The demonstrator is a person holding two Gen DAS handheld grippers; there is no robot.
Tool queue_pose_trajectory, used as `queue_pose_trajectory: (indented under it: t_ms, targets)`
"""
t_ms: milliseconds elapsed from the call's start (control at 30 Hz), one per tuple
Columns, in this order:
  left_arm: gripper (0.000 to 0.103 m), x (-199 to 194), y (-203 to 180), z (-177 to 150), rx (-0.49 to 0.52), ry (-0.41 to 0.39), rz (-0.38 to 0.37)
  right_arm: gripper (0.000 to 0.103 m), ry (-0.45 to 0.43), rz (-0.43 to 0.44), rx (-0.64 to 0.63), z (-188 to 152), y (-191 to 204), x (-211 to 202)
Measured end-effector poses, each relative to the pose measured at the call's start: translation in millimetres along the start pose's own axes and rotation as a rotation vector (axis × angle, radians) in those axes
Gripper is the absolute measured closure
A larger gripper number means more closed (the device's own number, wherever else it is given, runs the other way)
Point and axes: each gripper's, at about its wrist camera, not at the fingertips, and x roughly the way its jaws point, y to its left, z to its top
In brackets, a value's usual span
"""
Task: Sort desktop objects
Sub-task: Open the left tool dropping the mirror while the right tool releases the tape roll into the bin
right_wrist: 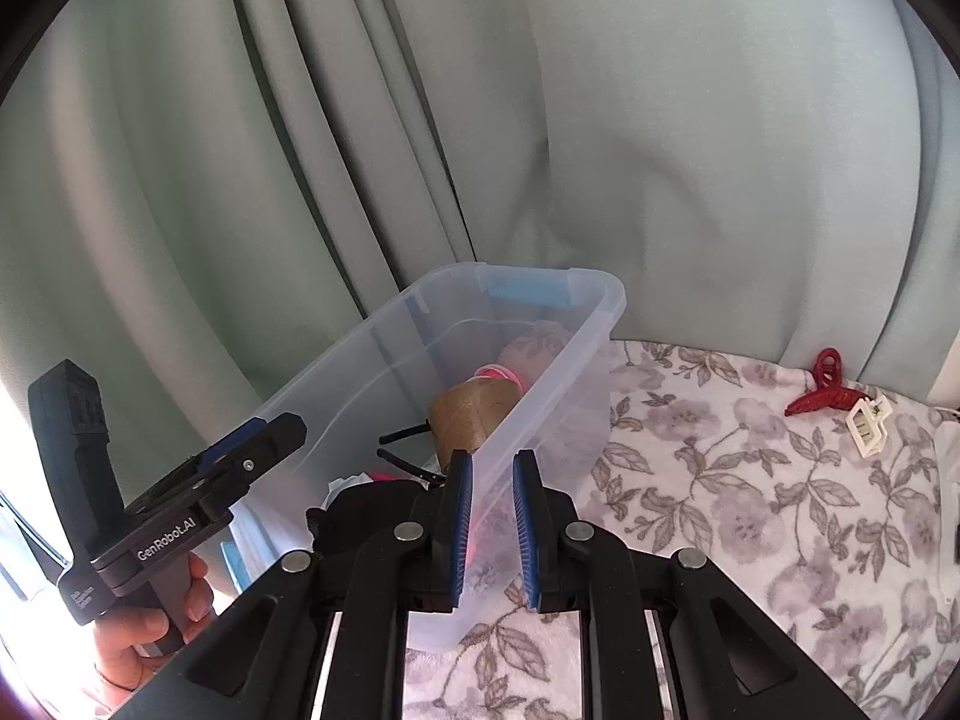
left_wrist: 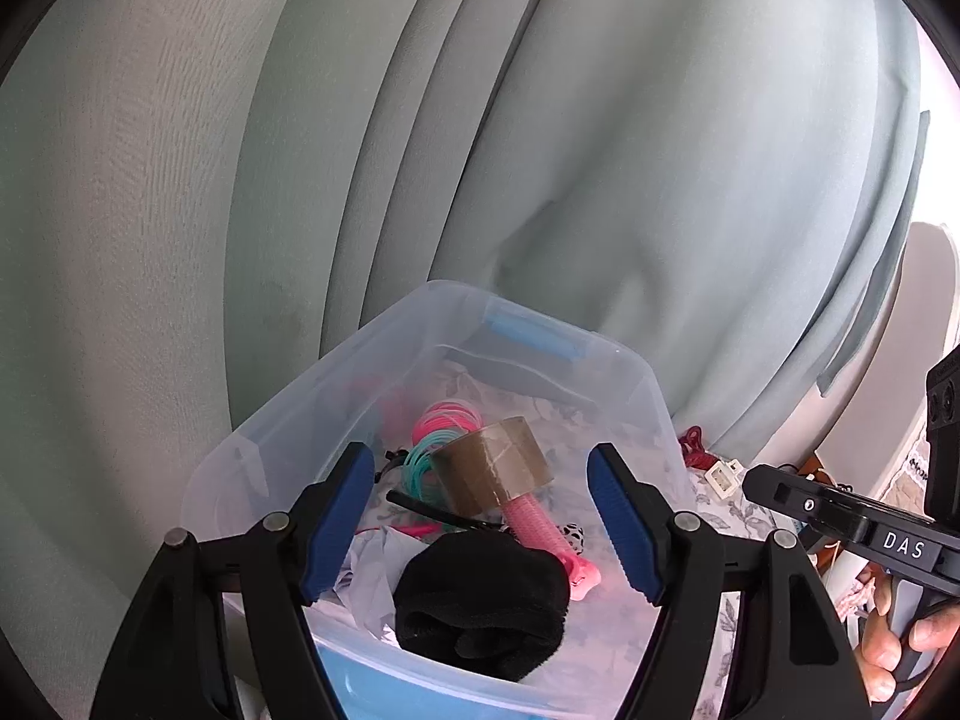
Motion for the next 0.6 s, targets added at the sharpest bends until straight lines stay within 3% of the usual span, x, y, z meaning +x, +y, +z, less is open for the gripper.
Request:
queue_pose_trajectory:
  t_ms: [600]
  targets:
    - [0.029, -34.4, 2.5, -7.9, 0.019, -0.004, 0.035, 0.085, 0.087, 0.103, -0.107, -14.4, 56.6, 14.9]
